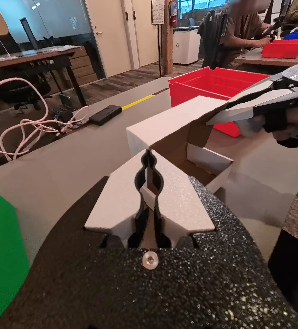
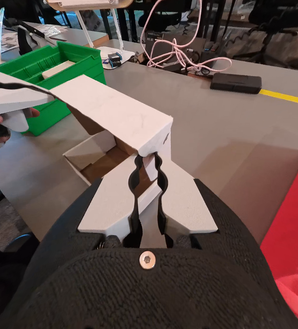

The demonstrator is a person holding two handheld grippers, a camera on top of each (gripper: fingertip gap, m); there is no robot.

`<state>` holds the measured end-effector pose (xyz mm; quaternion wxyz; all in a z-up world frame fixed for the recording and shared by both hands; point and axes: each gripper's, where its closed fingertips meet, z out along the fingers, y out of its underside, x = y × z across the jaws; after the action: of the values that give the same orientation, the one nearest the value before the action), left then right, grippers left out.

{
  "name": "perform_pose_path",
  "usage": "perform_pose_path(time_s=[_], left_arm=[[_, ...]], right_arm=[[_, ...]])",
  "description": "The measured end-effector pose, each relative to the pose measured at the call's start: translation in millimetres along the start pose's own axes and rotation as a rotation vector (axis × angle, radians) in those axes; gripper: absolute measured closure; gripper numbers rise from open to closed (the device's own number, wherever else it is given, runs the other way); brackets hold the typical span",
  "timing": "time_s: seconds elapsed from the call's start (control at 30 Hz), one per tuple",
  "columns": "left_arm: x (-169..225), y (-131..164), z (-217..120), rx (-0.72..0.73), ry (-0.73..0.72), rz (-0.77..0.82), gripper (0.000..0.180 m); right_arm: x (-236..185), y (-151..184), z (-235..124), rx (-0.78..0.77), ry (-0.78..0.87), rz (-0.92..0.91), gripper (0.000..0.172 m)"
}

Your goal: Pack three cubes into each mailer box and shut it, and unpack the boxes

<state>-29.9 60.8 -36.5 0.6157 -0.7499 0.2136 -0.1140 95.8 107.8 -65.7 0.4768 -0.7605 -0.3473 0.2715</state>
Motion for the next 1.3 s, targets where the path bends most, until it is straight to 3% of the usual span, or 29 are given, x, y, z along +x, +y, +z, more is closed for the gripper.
perform_pose_path(time_s=[0.5, 0.57, 0.6, 0.67, 0.7, 0.73, 0.83, 0.93, 1.07, 1.2, 1.3], left_arm=[[29, 46, -11, -0.151, 0.042, -0.064, 0.180], [41, 56, -12, -0.200, 0.101, -0.064, 0.180], [47, 61, -13, -0.227, 0.124, -0.064, 0.180], [48, 70, -23, -0.299, 0.091, -0.019, 0.180], [44, 71, -30, -0.315, 0.049, 0.028, 0.177], [40, 66, -37, -0.296, 0.011, 0.071, 0.178], [34, 31, -44, -0.139, -0.022, 0.066, 0.175], [30, -6, -37, 0.050, -0.026, 0.084, 0.152], [55, -26, -22, 0.139, 0.125, 0.225, 0.103], [82, -11, 1, 0.042, 0.298, 0.429, 0.057], [83, 11, 17, -0.067, 0.308, 0.581, 0.051]], right_arm=[[-12, 46, -5, -0.116, 0.003, -0.042, 0.162], [-19, 58, -6, -0.154, -0.036, -0.029, 0.150], [-26, 65, -9, -0.194, -0.064, -0.005, 0.128], [-37, 85, -25, -0.306, -0.080, -0.028, 0.102], [-38, 88, -35, -0.326, -0.065, -0.077, 0.100], [-37, 85, -44, -0.311, -0.051, -0.112, 0.102], [-34, 52, -60, -0.154, -0.061, -0.108, 0.137], [-23, 13, -61, 0.043, -0.001, -0.136, 0.147], [-13, -25, -54, 0.203, 0.095, -0.249, 0.160], [-7, -41, -30, 0.178, 0.095, -0.285, 0.166], [-2, -30, -11, 0.066, 0.070, -0.276, 0.166]])
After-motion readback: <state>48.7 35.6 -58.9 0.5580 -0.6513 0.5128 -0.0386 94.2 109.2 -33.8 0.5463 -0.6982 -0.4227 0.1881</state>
